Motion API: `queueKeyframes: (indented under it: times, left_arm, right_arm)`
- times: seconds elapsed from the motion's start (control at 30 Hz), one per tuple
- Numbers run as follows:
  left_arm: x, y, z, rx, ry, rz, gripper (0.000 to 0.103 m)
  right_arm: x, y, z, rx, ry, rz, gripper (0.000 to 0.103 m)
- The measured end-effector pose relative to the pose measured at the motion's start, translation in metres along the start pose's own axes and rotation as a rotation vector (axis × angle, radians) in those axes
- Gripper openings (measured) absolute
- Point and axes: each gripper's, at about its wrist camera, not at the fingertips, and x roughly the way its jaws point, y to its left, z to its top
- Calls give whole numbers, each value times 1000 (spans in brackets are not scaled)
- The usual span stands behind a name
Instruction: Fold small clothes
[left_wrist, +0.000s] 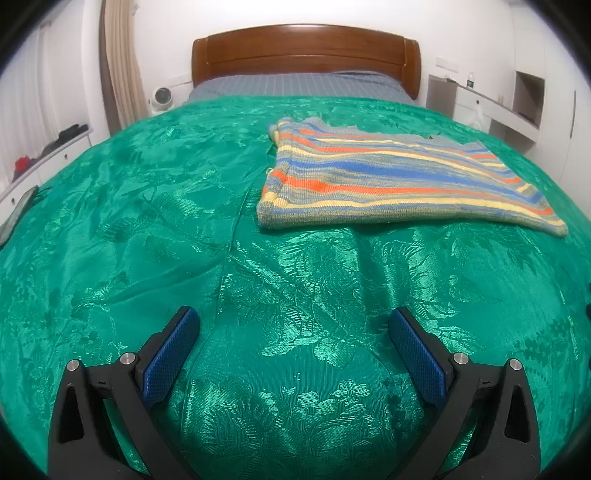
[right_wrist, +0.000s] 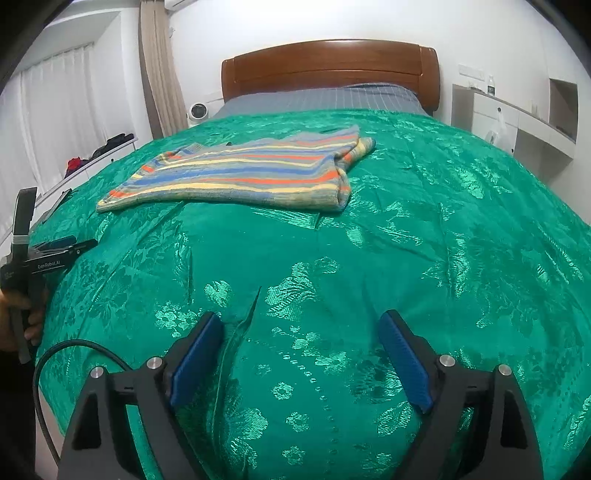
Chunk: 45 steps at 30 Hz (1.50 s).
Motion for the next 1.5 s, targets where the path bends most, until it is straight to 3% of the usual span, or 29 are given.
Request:
queueKeyframes:
  times: [0.53,0.73,0.83,0.93,1.1,1.23,1.3,1.37,1.5]
  left_arm:
    - [1,0,1,1,7,3,102]
    - [-16,-8,17,5,100,28,102]
    - [-34,-39,31,86,79,-47,102]
    - [-43,-95,51,236,29,-123,102]
    - [-12,-210,79,449,38,-286,100]
    - [23,-283,74,636,68,-320,86]
    - [41,-297,77,635,78,-314,69]
    - [46,-292,85,562,77,-319,7]
    - [44,-280,87,497,63,-363,6]
  right_arm:
    - [1,1,0,-6,-3,-1,89]
    - [-11,-2,10,38,50,7,89]
    - [-35,-19,11,155,2,58,89]
    - [-55,-39,13,226,-34,62,89]
    - [-71,-79,25,286,-53,36,89]
    - [-61,-108,47,298,-25,71,89]
    - [-49,-121,67,283,-4,125,89]
    - [-32,-131,90,262,9,218,89]
    - [35,-146,136,248,93,380,88]
